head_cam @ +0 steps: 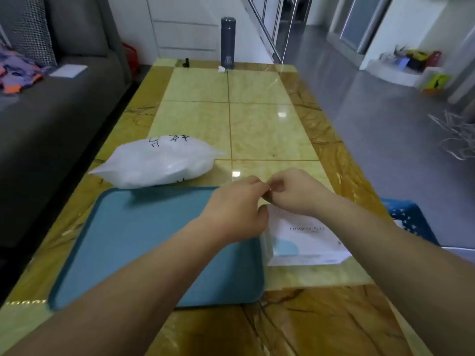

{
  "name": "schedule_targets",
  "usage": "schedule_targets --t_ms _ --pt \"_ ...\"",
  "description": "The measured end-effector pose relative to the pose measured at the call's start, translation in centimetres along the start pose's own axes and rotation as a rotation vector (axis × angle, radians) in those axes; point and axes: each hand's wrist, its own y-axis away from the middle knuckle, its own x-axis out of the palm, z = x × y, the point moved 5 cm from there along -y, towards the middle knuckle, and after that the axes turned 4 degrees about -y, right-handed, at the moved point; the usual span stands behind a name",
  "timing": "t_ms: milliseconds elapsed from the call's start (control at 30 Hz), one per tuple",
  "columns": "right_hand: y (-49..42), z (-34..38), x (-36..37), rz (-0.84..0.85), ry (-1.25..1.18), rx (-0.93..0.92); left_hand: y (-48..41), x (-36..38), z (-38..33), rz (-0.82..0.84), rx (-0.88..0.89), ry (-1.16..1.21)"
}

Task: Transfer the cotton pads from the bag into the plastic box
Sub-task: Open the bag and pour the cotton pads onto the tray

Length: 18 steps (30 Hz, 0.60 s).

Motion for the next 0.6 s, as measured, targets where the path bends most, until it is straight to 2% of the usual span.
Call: schedule_targets --t_ms 100,167,300,433,600 --pt "1.9 -2.3 0.2 -0.091 -0.047 -0.050 1.7 1.2 -2.2 -0.064 0.064 0.025" --pt "3.6 -3.4 -0.4 -0.183 -0.073 -0.001 2.9 1.5 -3.7 -0.098 0.078 -0.002" --pt "7.6 -6.3 -0.1 -0.324 -0.194 0.119 4.5 4.1 -6.4 0.017 0.086 -0.084" --pt "10.2 -9.1 1.5 -0.440 -0.520 0.290 4.3 6.2 -7.1 0.061 0.059 -0.168" --pt "11.4 -9.8 2.2 -0.538 -0.497 0.329 3.8 6.4 -7.8 0.066 -0.020 -0.261"
